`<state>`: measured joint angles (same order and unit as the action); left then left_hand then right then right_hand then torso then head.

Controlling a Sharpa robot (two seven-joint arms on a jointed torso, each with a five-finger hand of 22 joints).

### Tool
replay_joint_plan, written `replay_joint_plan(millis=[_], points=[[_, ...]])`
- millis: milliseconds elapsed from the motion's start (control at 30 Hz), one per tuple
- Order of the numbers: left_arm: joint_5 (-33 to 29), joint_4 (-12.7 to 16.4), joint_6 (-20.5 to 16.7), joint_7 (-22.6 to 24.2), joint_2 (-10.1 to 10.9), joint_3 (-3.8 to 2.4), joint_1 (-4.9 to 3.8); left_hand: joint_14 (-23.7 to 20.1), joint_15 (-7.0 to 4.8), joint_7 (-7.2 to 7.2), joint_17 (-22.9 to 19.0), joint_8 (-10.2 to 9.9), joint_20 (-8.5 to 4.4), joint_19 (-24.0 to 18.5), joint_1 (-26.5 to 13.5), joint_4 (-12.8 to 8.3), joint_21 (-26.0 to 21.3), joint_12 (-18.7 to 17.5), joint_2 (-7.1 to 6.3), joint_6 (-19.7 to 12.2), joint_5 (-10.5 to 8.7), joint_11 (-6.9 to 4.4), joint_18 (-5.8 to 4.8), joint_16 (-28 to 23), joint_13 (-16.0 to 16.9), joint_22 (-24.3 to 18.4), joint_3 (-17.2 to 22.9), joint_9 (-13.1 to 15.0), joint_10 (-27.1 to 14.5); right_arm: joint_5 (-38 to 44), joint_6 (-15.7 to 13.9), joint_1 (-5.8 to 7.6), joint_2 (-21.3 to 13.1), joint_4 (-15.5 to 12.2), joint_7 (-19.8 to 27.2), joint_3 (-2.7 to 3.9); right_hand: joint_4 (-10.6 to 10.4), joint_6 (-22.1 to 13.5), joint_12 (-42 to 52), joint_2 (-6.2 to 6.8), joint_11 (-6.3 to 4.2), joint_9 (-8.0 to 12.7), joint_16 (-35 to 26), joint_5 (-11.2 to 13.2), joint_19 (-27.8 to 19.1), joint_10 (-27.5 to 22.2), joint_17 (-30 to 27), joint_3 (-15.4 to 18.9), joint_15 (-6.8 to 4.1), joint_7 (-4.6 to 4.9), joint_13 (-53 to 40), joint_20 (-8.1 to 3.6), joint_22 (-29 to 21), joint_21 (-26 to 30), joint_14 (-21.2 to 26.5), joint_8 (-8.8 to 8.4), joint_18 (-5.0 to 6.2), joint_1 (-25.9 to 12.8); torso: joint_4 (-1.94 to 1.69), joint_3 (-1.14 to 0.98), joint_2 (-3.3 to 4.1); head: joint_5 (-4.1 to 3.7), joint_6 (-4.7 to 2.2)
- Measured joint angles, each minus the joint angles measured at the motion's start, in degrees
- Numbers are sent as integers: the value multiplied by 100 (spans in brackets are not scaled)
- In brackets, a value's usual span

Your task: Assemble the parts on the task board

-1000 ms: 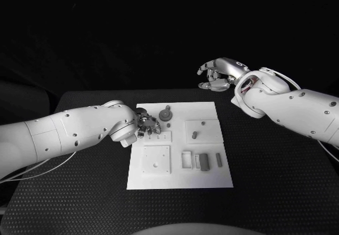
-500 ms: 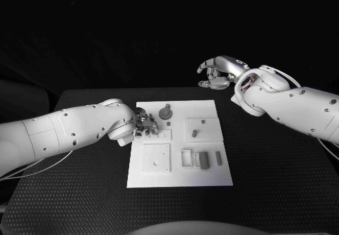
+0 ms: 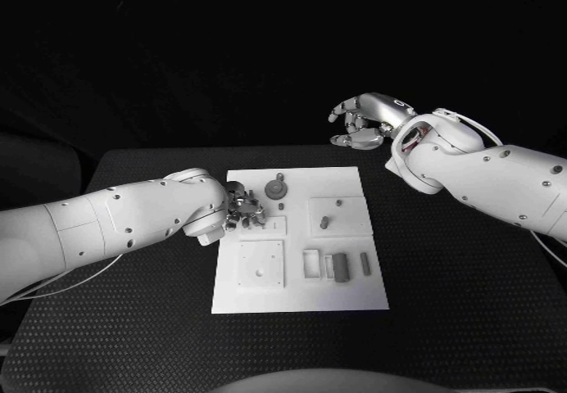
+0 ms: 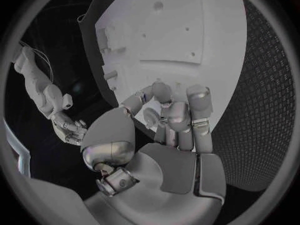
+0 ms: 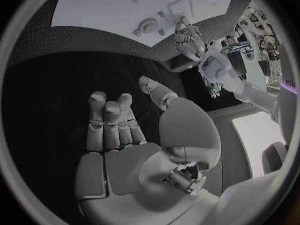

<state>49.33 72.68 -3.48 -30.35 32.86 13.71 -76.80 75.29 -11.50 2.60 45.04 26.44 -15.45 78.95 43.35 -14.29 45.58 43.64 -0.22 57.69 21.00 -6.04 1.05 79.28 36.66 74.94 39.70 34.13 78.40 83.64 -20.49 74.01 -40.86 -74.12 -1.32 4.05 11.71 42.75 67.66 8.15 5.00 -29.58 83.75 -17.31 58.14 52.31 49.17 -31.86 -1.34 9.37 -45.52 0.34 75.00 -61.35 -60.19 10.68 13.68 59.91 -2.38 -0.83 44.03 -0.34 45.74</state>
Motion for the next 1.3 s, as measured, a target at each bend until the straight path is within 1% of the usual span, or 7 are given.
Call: replay_joint_plan(millis=[67, 633, 1033, 1067, 1100, 1133, 1300], points=[[38, -3, -6, 4, -12, -1, 12, 0, 0, 0, 0, 57, 0, 0, 0, 4, 2, 0, 0, 0, -12, 0, 0, 10, 0, 0, -2, -4, 0, 0, 5, 0, 3, 4, 0, 0, 0, 0, 0, 0, 0, 0, 0, 0, 0, 0, 0, 0, 0, 0, 0, 0, 0, 0, 0, 0, 0, 0, 0, 0, -1, -8, 5], [231, 1, -55, 22, -38, -5, 22, -1, 1, -6, 1, 80, 2, 0, 1, 13, 89, 31, 0, 6, -23, 41, 0, 111, -11, -1, -10, 17, 122, -2, 44, 0, 20, 14, 1, 0, 17, 0, 0, -22, 0, 5, 0, 0, 23, 0, -6, -17, 0, 1, 6, -4, 0, 0, 0, 19, 0, 22, -10, 3, 0, -38, 31], [418, 25, 83, 11, -62, -13, 18, 1, 4, -8, 10, 90, 22, 19, 1, 45, 133, 46, -1, 9, -45, 22, 0, 148, -17, -2, -50, 32, 141, -2, 64, 0, 32, 17, 2, 0, 17, 0, 0, -22, 0, 5, 0, 0, 22, 0, -5, -17, 0, 1, 10, -3, 0, 0, 0, 18, 0, 22, -7, 3, 0, -62, 66], [428, 24, 92, 9, -64, -13, 18, 1, 5, -19, 12, 90, 22, 19, 0, 52, 136, 46, 1, 19, -33, 23, 0, 173, -17, -2, -90, 32, 143, -2, 65, 0, 32, 17, 2, 0, 17, 0, 0, -22, 0, 5, 0, 0, 22, 0, -5, -17, 0, 1, 10, -2, 0, 0, 0, 18, 0, 22, -7, 3, 0, -63, 70], [443, 21, 103, 6, -69, -13, 18, 1, 5, -26, 15, 90, 22, 19, -19, 4, 165, 46, 21, 26, 93, 33, 1, 195, -17, -2, -205, 34, 155, -2, 66, 0, 32, 17, 3, 0, 25, 0, 0, -22, 0, 8, 0, 0, 22, 0, -5, -9, 0, 1, 10, -2, 0, 0, 0, 18, 0, 22, -7, 3, 0, -64, 72], [453, 20, 110, 4, -72, -13, 18, 2, 5, -26, 14, 90, 22, 19, -24, -39, 178, 46, 89, 27, 182, 40, 1, 210, -17, -2, -293, 46, 163, -2, 67, 0, 32, 17, 3, 0, 33, 0, 0, -22, 0, 10, 0, 0, 22, 0, -5, -1, 0, 1, 10, -2, 0, 0, 0, 18, 0, 22, -7, 3, 0, -66, 76], [497, 11, 134, -5, -87, -14, 16, 2, 6, -28, 14, 90, 22, 19, -81, -45, 178, 46, 160, 28, 212, 40, 1, 210, -17, -3, -353, 60, 163, -2, 74, 0, 35, 17, 3, 0, 33, 0, 0, -22, 0, 10, 0, 0, 22, 0, -10, -1, 0, 1, 10, -2, 0, 0, 0, 18, 0, 22, -7, 0, 0, -73, 84]])
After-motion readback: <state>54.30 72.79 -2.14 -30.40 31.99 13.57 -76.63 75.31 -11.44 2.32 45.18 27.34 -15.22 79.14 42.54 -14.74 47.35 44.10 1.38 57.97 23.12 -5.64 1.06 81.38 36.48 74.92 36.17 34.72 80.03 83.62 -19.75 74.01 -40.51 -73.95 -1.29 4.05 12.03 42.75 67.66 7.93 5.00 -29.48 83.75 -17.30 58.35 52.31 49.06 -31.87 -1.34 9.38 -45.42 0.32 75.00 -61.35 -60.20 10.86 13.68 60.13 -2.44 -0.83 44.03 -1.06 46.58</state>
